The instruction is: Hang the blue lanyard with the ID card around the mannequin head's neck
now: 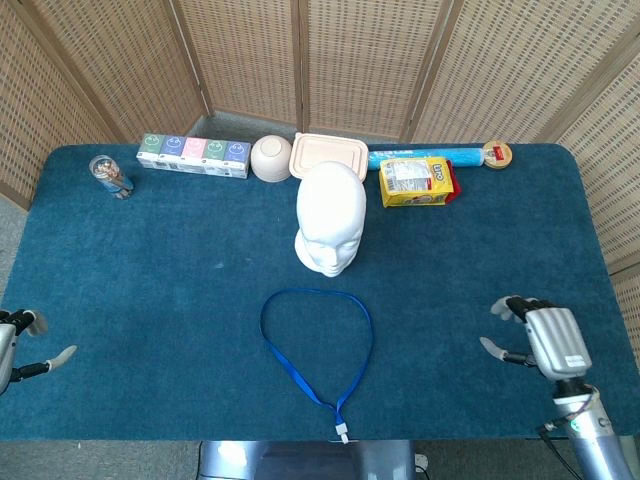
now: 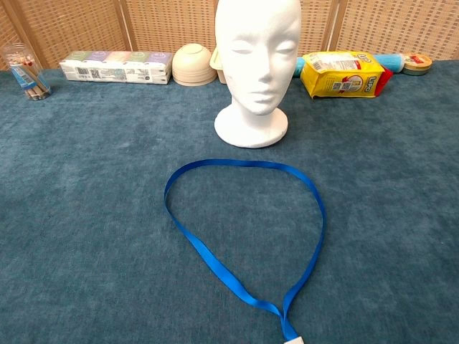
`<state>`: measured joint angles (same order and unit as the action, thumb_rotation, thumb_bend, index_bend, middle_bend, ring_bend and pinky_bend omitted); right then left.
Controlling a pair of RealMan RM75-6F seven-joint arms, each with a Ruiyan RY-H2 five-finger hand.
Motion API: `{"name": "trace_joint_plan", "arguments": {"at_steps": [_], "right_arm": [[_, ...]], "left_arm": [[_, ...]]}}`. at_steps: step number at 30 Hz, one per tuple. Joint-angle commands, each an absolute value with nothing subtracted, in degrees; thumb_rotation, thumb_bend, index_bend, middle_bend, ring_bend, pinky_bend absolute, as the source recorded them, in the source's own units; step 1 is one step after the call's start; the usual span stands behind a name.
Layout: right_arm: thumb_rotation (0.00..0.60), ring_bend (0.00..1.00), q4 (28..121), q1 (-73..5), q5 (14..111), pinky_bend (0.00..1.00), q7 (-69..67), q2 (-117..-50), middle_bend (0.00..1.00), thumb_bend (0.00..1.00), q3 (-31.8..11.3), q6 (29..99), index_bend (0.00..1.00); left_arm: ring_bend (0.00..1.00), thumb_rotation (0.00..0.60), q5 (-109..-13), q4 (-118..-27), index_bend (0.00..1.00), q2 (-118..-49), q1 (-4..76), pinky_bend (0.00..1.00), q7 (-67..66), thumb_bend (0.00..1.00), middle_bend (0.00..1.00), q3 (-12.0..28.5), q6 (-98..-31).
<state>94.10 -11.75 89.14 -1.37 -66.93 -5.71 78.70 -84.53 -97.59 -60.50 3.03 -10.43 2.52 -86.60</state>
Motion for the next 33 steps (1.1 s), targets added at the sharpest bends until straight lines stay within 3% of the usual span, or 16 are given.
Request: {"name": "trace_joint_plan", "arguments": {"at_steps": [1, 9, 21, 33], "right_arm": [[0.42, 0.54, 93.44, -14.58, 89.57, 0.54, -1.28, -68.79, 0.5, 0.26, -6.64, 75.86, 0.42], [0.418, 0.57, 92.13, -18.48, 88.98, 0.57, -0.56, -71.72, 0.5, 0.26, -7.08, 71.37, 0.42], [0.421, 0.71, 91.43, -23.3, 86.23, 0.72, 5.46, -78.2, 0.55, 0.25, -7.25, 65.86, 0.42], [0.42, 0.84, 91.23, -23.64, 82.8, 0.88, 15.96, -84.99, 0.66, 0.24, -7.85, 68.66, 0.42]], "left_arm": [[0.51, 0.276, -84.21, -97.94, 0.53, -60.26, 3.21, 0.32, -10.81, 0.1, 0.56, 2.69, -86.36], [0.51, 0.271, -83.1, -98.07, 0.53, -60.28, 3.8, 0.32, -11.7, 0.1, 0.56, 2.97, -85.21], [0.51, 0.273, -81.89, -97.43, 0.53, -61.51, 6.23, 0.32, -12.89, 0.1, 0.56, 4.03, -82.45], [0.51, 0.273, -81.46, -96.76, 0.53, -61.29, 6.53, 0.32, -12.33, 0.1, 0.56, 4.36, -82.76]]}}
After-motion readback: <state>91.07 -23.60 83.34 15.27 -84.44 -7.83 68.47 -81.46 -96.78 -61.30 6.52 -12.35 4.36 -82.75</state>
